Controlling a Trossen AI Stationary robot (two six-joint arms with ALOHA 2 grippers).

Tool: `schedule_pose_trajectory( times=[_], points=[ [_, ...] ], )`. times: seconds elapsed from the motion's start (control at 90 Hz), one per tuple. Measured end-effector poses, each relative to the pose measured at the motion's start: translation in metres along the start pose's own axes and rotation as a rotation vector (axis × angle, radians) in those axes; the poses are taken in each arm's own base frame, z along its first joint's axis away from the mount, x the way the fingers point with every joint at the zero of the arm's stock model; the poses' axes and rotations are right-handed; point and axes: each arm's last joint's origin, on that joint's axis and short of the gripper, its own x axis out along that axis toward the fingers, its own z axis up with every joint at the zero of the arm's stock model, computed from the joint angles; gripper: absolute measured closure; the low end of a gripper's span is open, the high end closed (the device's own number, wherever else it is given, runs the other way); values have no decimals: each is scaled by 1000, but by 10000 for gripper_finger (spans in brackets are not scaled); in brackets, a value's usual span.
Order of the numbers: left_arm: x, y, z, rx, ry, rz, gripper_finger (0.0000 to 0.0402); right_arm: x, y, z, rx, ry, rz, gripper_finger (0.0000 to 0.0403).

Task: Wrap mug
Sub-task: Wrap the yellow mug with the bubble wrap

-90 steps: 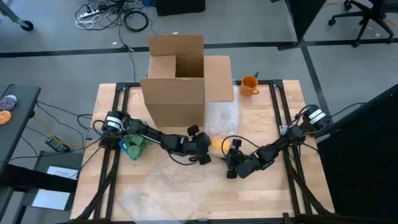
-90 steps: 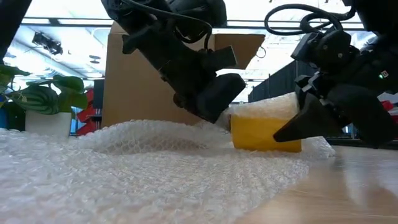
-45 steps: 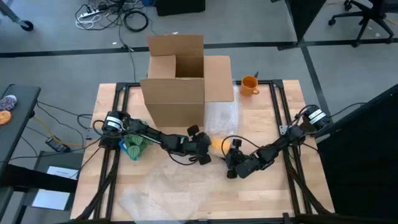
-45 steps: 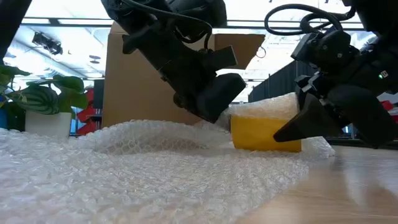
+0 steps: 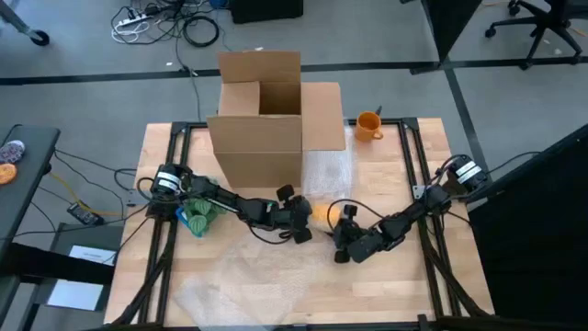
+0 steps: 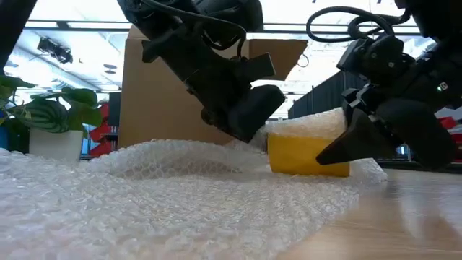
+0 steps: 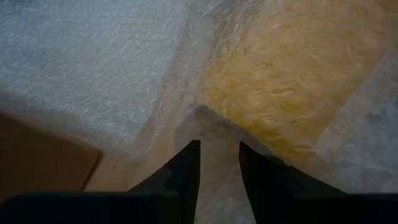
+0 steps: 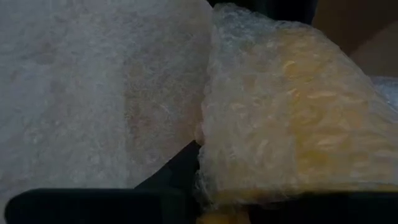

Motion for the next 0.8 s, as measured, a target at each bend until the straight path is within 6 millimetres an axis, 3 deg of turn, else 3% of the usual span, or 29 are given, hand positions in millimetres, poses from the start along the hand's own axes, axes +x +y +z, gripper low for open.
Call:
schedule_pose_trajectory(
  times=[0.456,0.633,0.8],
  points=[
    [0,0,0,-1,-1,0,302,0,-1,0,-6,-5,-31,331],
    [0,-1,3,-148,-35,-10,302,0,-1,-3,-28,18,-35,382],
    [4,5,5,-33,-29,-19,302,0,-3,-5,-49,29,-57,391]
  ],
)
